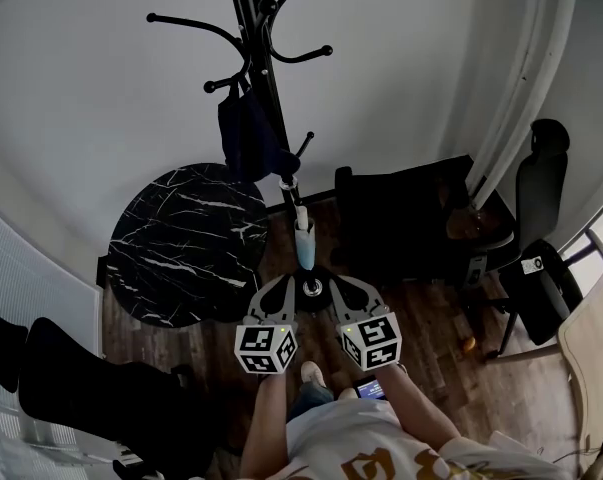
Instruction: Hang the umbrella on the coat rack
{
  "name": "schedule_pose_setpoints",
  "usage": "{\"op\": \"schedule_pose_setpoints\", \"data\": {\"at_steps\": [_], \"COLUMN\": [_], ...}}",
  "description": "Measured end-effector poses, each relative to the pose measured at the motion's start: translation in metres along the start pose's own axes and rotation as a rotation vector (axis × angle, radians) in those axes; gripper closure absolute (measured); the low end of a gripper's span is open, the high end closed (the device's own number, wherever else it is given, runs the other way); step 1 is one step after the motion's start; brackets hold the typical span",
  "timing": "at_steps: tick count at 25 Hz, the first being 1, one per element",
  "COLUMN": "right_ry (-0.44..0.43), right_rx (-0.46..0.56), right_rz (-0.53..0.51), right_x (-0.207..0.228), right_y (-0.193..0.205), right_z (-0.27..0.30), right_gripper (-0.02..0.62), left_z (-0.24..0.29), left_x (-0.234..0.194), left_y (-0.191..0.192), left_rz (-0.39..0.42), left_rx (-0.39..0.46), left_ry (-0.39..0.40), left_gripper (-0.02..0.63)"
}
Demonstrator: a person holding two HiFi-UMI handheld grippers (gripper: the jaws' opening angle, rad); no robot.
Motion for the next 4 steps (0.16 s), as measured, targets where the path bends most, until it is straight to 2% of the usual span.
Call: {"op": "schedule_pose_setpoints", "data": {"at_steps": [4], "right_ry": [-0.015], "right_rx": [0.003], "right_rz": [0.025], "right_x": [-0.0013], "right_y": [-0.0004], "right_z": [-0.0001], "right_gripper": [0.584], "left_z": [-0.0018], "left_x": [-0.0005], "left_y": [-0.0021], "left_rz": [-0.001], "left_rx": [0.008], "left_ry": [-0.003], "left_gripper": [0.586]}}
Point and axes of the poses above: the fingertips, and each gripper's own axes: z forward along the fingers, x to its right, y out of its underside, the point moved 9 cm from there along -z, backward along the fingers, and after that the axes turned 5 degrees about -y, right-handed, at the moved point
